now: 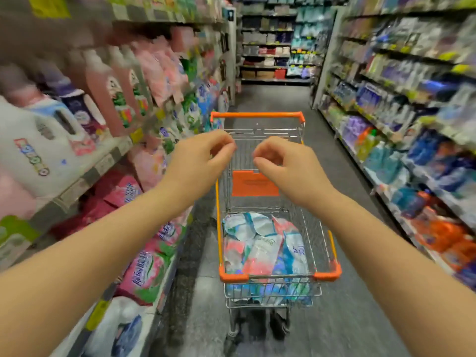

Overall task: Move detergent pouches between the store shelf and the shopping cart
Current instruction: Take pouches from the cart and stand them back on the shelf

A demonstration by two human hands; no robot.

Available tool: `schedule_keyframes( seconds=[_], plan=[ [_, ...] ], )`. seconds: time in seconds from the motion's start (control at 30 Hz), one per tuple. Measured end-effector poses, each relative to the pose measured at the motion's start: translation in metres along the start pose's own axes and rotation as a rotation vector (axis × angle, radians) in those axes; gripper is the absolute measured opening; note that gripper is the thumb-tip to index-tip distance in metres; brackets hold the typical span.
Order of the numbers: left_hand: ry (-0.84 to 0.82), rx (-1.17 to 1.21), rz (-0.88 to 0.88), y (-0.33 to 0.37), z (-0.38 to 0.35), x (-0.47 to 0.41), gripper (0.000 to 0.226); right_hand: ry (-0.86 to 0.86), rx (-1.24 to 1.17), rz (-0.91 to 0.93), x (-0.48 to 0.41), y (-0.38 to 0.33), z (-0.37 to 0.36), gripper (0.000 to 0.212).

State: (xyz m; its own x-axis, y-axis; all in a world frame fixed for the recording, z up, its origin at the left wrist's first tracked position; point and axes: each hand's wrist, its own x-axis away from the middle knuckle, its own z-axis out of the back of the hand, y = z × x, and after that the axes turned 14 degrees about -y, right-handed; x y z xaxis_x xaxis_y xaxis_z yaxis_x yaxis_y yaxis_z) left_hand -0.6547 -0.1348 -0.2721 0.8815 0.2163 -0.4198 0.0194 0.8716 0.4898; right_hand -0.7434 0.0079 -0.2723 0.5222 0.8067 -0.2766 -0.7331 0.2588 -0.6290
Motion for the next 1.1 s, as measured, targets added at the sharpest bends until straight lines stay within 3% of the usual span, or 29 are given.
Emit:
schedule_keyframes(
  seconds=[0.13,0.3,0.5,0.6,0.7,0.8,0.9,1.0,1.1],
  plan=[
    [-0.123,0.105,0.063,-0.041,-0.078,-0.051,0.023,0.039,-0.130,-0.219,-0.009,0.090,-0.011,0.018],
    [-0.228,0.153,0.217,-0.087,-0.175,-0.100,0.015,0.027,-0.226,-0.439,-0.031,0.202,-0.034,0.016],
    [-0.262,0.287,0.601,-0.146,-0.279,-0.115,0.011,-0.168,-0.353,-0.730,-0.058,0.329,-0.103,0.012],
    [-0.346,0.333,0.773,-0.171,-0.328,-0.110,0.029,-0.292,-0.420,-0.916,-0.057,0.379,-0.153,0.035],
    [-0.476,0.378,0.934,-0.199,-0.382,-0.096,0.055,-0.386,-0.460,-1.076,-0.045,0.416,-0.209,0.059],
    [-0.560,0.451,1.076,-0.219,-0.436,-0.072,0.070,-0.293,-0.631,-1.210,-0.029,0.435,-0.255,0.071],
    [-0.675,0.472,1.202,-0.230,-0.471,-0.054,0.064,-0.188,-0.714,-1.296,-0.018,0.448,-0.286,0.076],
    [-0.737,0.425,1.234,-0.243,-0.493,-0.048,0.048,-0.201,-0.708,-1.396,-0.018,0.460,-0.300,0.071],
    [-0.812,0.439,1.245,-0.255,-0.499,-0.050,0.054,-0.208,-0.729,-1.457,-0.023,0.469,-0.299,0.066]
  ],
)
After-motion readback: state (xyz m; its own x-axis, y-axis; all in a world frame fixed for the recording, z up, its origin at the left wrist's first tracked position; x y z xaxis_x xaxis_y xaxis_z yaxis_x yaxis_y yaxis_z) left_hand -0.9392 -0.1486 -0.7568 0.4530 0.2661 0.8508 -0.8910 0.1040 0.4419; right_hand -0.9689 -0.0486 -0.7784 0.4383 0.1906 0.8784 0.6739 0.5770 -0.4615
